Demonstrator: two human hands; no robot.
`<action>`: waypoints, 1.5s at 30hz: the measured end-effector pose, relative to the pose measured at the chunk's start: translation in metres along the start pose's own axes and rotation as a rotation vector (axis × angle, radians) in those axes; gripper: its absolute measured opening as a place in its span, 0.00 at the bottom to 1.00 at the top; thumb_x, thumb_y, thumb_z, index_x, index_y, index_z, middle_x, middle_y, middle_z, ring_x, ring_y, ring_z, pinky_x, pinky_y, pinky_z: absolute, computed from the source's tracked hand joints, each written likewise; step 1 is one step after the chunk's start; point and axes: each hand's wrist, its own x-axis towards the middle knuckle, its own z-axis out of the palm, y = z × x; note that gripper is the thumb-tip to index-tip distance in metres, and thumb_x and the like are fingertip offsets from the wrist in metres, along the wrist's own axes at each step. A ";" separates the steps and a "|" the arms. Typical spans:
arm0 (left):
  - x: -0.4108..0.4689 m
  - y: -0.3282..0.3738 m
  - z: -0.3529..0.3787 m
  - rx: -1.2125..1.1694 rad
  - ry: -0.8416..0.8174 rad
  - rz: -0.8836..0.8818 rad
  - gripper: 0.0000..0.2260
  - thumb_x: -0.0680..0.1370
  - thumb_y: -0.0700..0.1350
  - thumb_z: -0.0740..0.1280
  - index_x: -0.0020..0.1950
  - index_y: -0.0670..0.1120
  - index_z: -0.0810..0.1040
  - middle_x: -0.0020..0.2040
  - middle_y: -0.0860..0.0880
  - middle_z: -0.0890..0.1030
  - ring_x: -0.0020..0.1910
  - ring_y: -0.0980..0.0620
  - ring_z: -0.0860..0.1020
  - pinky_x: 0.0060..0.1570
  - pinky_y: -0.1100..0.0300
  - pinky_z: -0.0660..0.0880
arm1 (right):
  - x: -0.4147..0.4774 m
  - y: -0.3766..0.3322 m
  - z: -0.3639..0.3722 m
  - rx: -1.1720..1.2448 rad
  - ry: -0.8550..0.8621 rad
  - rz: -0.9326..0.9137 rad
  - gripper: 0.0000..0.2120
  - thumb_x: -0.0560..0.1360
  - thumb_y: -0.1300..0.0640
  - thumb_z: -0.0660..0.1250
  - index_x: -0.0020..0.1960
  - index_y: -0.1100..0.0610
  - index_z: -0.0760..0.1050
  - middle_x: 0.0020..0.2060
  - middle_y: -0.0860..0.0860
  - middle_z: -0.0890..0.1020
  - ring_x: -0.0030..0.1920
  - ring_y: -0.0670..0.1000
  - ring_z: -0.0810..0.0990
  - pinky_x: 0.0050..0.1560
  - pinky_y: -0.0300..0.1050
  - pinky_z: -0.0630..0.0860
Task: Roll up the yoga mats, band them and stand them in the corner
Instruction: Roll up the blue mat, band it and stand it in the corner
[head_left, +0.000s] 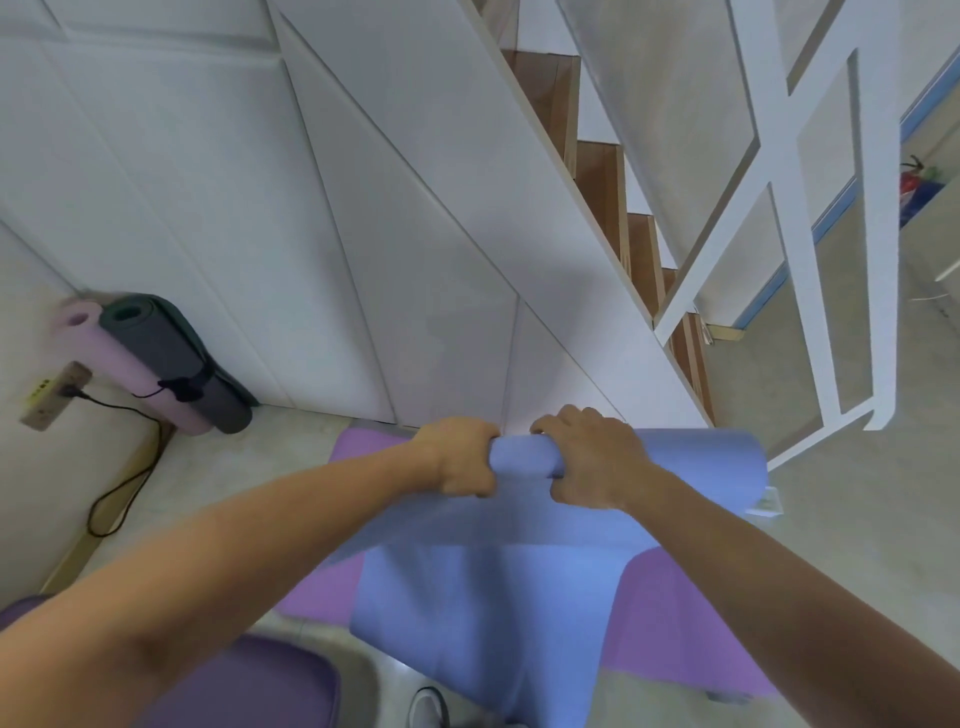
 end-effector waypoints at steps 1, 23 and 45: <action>0.002 -0.002 -0.005 -0.120 -0.044 -0.021 0.15 0.65 0.45 0.71 0.50 0.49 0.77 0.47 0.48 0.82 0.44 0.44 0.80 0.39 0.56 0.75 | -0.001 -0.001 0.001 -0.043 0.053 0.025 0.34 0.70 0.45 0.71 0.73 0.47 0.64 0.61 0.48 0.74 0.58 0.54 0.74 0.55 0.48 0.69; 0.012 -0.011 -0.043 -0.247 -0.332 0.087 0.29 0.56 0.43 0.78 0.57 0.48 0.79 0.52 0.50 0.85 0.51 0.46 0.84 0.51 0.46 0.82 | -0.008 -0.002 0.000 -0.122 0.109 -0.002 0.44 0.69 0.36 0.72 0.78 0.47 0.55 0.62 0.50 0.74 0.58 0.55 0.76 0.47 0.47 0.70; 0.018 -0.005 -0.039 -0.275 -0.313 0.078 0.28 0.54 0.46 0.79 0.53 0.49 0.80 0.50 0.50 0.85 0.48 0.46 0.84 0.49 0.48 0.83 | -0.014 0.000 0.000 -0.093 0.174 0.015 0.31 0.71 0.42 0.70 0.70 0.50 0.67 0.53 0.50 0.78 0.49 0.55 0.77 0.44 0.46 0.71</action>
